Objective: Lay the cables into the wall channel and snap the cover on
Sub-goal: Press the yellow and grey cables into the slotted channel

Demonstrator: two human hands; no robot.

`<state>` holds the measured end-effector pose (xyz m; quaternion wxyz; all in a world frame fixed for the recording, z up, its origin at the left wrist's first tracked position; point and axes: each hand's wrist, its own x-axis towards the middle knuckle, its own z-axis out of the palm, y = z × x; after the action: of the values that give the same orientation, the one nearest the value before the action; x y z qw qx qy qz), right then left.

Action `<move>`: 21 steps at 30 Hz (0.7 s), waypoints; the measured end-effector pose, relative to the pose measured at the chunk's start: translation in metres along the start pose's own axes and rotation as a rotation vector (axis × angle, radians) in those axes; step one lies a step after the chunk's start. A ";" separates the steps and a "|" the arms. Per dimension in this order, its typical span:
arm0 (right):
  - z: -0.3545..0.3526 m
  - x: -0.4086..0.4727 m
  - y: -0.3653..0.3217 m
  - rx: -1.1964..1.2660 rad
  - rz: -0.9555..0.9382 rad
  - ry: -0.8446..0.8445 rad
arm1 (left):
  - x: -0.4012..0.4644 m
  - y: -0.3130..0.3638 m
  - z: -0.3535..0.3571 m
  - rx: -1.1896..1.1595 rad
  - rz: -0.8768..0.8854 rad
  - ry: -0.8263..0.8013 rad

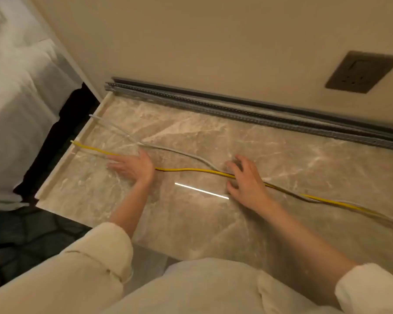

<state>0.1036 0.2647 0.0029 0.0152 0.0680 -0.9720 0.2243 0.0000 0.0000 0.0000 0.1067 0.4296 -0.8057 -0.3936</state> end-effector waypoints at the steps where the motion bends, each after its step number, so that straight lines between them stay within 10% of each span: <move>1: 0.003 0.007 -0.002 -0.008 -0.041 -0.017 | 0.010 0.006 -0.001 -0.026 -0.062 0.015; 21: 0.018 0.063 0.017 -0.194 -0.284 0.018 | 0.145 0.085 0.034 -0.442 -0.161 -0.116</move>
<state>0.0390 0.2640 -0.0164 0.0620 0.2007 -0.9696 0.1259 -0.1569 -0.0666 0.0148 0.1200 0.4355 -0.6679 -0.5914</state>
